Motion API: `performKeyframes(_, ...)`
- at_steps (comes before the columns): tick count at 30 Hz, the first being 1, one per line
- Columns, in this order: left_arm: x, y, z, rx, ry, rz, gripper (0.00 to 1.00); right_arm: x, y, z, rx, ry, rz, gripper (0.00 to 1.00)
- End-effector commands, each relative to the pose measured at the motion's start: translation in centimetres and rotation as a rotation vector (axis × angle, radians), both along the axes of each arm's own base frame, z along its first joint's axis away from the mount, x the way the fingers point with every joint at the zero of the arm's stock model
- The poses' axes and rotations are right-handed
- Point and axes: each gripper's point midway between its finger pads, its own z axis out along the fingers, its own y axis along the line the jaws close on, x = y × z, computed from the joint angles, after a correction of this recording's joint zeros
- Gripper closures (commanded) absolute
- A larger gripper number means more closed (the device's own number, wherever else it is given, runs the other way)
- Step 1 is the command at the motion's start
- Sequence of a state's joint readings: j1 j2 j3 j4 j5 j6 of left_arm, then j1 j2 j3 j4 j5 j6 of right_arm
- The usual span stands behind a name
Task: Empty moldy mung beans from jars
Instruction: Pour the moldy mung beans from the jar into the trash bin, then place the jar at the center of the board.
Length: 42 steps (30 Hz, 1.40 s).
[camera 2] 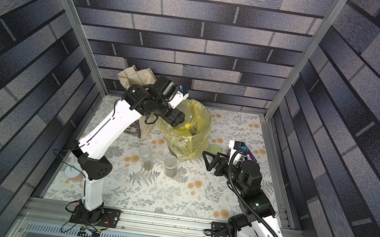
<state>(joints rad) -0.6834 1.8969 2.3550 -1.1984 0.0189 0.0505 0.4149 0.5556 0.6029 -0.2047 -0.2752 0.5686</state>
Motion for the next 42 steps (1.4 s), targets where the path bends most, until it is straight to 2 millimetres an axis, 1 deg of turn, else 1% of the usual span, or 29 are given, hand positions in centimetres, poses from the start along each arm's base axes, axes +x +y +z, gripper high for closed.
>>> performKeyframes(1,-1.4,-0.4,8.5,-0.245,-0.214,-0.06,0.19,-0.2,0.3,0.7,0.031,-0.019,0.015,0.0)
performKeyframes(4,-2.3,-0.2,9.7,-0.308,-0.248,-0.082,0.18,-0.3,0.3,1.0,0.043,-0.023,0.017,0.0)
performKeyframes(7,-3.2,-0.2,9.9,-0.341,-0.227,-0.117,0.19,-0.3,0.6,1.3,0.065,-0.028,0.027,0.0)
performKeyframes(10,-4.0,-0.1,9.7,-0.37,-0.252,-0.142,0.19,-0.4,0.9,2.0,0.116,-0.033,0.044,0.0)
performKeyframes(12,-4.6,0.0,10.0,-0.42,-0.312,-0.159,0.19,-0.4,1.2,2.4,0.149,-0.034,0.057,0.0)
performKeyframes(17,-6.0,1.4,10.7,-0.54,-0.473,-0.152,0.19,-0.4,1.7,3.5,0.223,-0.039,0.079,0.0)
performKeyframes(22,-7.8,1.8,11.3,-0.579,-0.549,-0.207,0.18,-0.2,2.4,4.5,0.264,-0.039,0.113,0.0)
performKeyframes(23,-8.1,1.9,11.6,-0.591,-0.572,-0.215,0.18,-0.1,2.5,4.7,0.277,-0.039,0.118,0.0)
performKeyframes(28,-9.6,1.9,11.6,-0.646,-0.624,-0.267,0.18,0.0,3.1,6.5,0.37,-0.064,0.153,0.0)
performKeyframes(34,-10.9,0.5,10.4,-0.662,-0.635,-0.333,0.18,0.1,3.7,9.5,0.472,-0.117,0.211,0.0)
performKeyframes(37,-11.1,-0.3,10.3,-0.667,-0.651,-0.333,0.18,0.0,3.8,10.7,0.496,-0.148,0.229,0.0)
performKeyframes(42,-11.6,-1.9,9.9,-0.67,-0.677,-0.347,0.18,0.3,3.9,11.3,0.511,-0.163,0.233,0.0)
